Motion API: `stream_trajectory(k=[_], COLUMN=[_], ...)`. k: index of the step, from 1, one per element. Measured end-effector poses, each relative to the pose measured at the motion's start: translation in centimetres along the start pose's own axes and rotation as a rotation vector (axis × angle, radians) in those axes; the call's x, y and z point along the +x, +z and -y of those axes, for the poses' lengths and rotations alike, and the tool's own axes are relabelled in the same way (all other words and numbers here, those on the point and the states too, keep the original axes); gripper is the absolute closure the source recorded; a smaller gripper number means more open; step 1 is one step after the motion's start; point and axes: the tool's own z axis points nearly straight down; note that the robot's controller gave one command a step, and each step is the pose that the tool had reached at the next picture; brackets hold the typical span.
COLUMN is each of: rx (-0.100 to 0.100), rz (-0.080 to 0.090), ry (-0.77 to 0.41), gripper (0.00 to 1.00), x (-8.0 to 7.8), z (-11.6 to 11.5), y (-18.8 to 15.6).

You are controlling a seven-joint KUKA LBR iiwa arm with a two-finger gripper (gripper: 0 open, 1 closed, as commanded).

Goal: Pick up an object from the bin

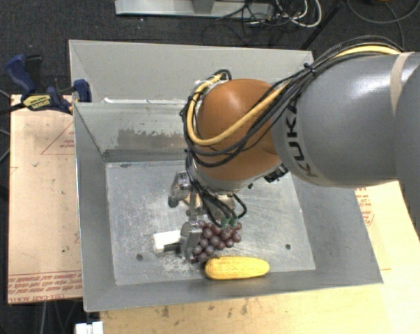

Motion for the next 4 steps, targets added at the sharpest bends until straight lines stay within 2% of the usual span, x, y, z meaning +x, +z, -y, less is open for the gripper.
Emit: stream_trajectory(k=[1, 2, 3, 4], rx=[0.000, 0.000, 0.000, 0.000], rz=[-0.001, -0.001, 0.001, 0.016], ry=[-0.276, -0.150, -0.334, -0.209], gripper=[0.00, 0.00, 0.00, 1.00], x=[-1.3, 0.7, 0.3, -0.9], z=[2.9, 7.8, 9.3, 11.0], y=[2.5, 4.8, 8.1, 11.3])
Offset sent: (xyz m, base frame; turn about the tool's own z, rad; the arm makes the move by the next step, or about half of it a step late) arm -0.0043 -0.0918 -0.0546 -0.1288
